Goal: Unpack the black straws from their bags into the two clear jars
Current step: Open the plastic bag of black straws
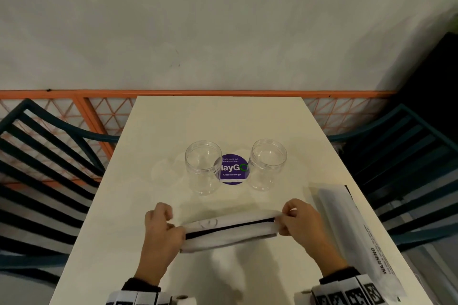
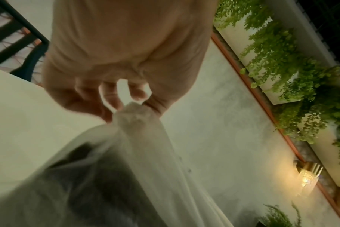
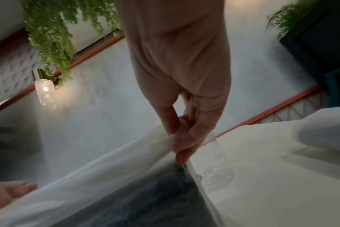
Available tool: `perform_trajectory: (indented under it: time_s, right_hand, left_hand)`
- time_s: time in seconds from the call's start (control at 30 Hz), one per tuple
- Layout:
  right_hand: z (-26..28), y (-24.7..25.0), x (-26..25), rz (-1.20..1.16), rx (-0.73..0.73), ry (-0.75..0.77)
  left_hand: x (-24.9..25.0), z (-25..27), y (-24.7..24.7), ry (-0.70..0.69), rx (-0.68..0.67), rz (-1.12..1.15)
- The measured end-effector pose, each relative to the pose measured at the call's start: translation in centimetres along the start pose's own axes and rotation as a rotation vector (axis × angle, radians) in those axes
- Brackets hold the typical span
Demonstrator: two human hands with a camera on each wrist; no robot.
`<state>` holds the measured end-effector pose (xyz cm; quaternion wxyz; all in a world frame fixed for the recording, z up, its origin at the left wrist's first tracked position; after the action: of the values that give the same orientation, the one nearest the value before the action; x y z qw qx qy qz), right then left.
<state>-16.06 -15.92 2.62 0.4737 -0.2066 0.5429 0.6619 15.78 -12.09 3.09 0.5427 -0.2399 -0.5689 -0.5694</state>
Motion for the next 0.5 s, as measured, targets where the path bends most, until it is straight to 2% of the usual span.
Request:
perform_trajectory:
  time_s: [0.1,0.2,0.33,0.43,0.5]
  right_hand:
    - [0.0,0.3,-0.2,0.031,0.029,-0.025]
    - [0.7,0.5,-1.6,0.179,0.069,0.066]
    - [2.9,-1.3,-4.5,0.428,0.017,0.299]
    - [5.0,-4.0,-6.2,0.727,-0.075,0.539]
    - [5.5,-4.7,-6.2,0.787,-0.061,0.559]
  left_hand:
    - [1.9,-0.1,-0.7,-0.169,-0.038,-0.072]
    - [2.7,-0.2,-1.5,-0.322,-0.058,-0.22]
    - [2.7,-0.8,-1.3,-0.391,0.03,-0.33]
    - [2.6,-1.7,-1.5,-0.418,0.051,-0.368]
    - [2.5,-2.0,-1.9,-0.424,0.021,-0.409]
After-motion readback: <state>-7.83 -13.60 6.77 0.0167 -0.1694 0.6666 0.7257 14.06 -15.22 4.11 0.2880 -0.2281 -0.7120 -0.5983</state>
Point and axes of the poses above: each hand's wrist, its own z-axis away from the middle knuckle, its own y-axis out of the back of the hand, x = y × z, the point moved 10 cm from there along -z, towards the middle knuckle, and after that the axes turned 2 degrees about -z, right-handed, at the moved point
